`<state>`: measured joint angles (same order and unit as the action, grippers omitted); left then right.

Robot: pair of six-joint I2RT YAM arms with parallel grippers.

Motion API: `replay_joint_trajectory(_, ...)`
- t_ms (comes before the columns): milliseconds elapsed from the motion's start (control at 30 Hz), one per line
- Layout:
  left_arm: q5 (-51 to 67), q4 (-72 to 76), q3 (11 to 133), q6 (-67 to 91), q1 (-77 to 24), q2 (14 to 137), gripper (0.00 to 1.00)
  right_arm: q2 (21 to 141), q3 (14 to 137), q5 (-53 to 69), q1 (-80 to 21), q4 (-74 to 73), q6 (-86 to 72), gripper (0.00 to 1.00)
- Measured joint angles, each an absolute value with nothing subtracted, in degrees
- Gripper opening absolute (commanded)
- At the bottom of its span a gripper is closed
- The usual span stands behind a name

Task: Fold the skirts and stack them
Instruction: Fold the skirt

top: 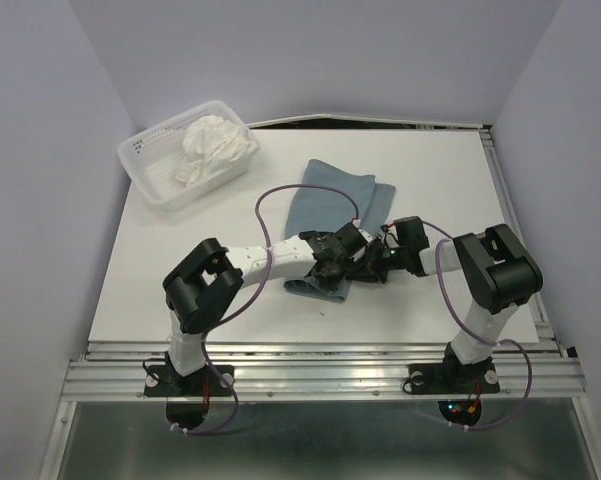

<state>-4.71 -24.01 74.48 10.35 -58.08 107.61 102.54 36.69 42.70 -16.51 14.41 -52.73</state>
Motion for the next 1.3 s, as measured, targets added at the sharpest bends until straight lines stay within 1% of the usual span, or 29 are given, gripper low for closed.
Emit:
replay_joint_trajectory(33, -4.8, -24.1, 74.5, 10.3, -58.1, 107.6, 0.08, 102.5, 36.7, 42.7, -16.5, 14.4, -52.7, 0.08)
replay_joint_trajectory(100, -4.8, -24.3, 74.8, 10.1, -58.0, 107.6, 0.0, 102.5, 36.7, 42.7, -16.5, 14.4, -52.7, 0.08)
replay_joint_trajectory(500, -3.0, -27.9, 79.6, 8.6, -56.2, 106.6, 0.0, 102.5, 36.7, 42.7, -16.5, 14.4, -52.8, 0.07)
replay_joint_trajectory(700, 3.2, -27.6, 80.1, 8.5, -56.1, 105.5, 0.0, 102.5, 36.7, 42.7, -16.5, 14.4, -52.8, 0.07)
replay_joint_trajectory(867, 9.8, -24.1, 80.1, 10.3, -55.7, 105.5, 0.0, 102.5, 36.7, 42.7, -16.5, 14.4, -52.9, 0.07)
replay_joint_trajectory(1000, 13.1, -21.9, 82.0, 11.6, -55.3, 108.5, 0.0, 102.4, 36.7, 42.7, -16.6, 14.4, -53.1, 0.07)
replay_joint_trajectory(1100, 15.4, -20.6, 82.0, 12.6, -54.5, 112.2, 0.0, 102.3, 36.7, 42.7, -16.6, 14.3, -53.1, 0.11)
replay_joint_trajectory(1133, 16.1, -20.1, 81.7, 12.9, -54.2, 113.1, 0.0, 102.2, 36.7, 42.7, -16.6, 14.1, -53.1, 0.15)
replay_joint_trajectory(1167, 16.9, -19.4, 81.0, 13.2, -53.8, 114.2, 0.0, 102.0, 36.7, 42.6, -16.6, 13.8, -52.9, 0.17)
replay_joint_trajectory(1300, 20.4, -16.7, 78.7, 14.9, -52.0, 114.7, 0.0, 99.3, 38.9, 40.5, -16.6, 7.1, -49.3, 0.18)
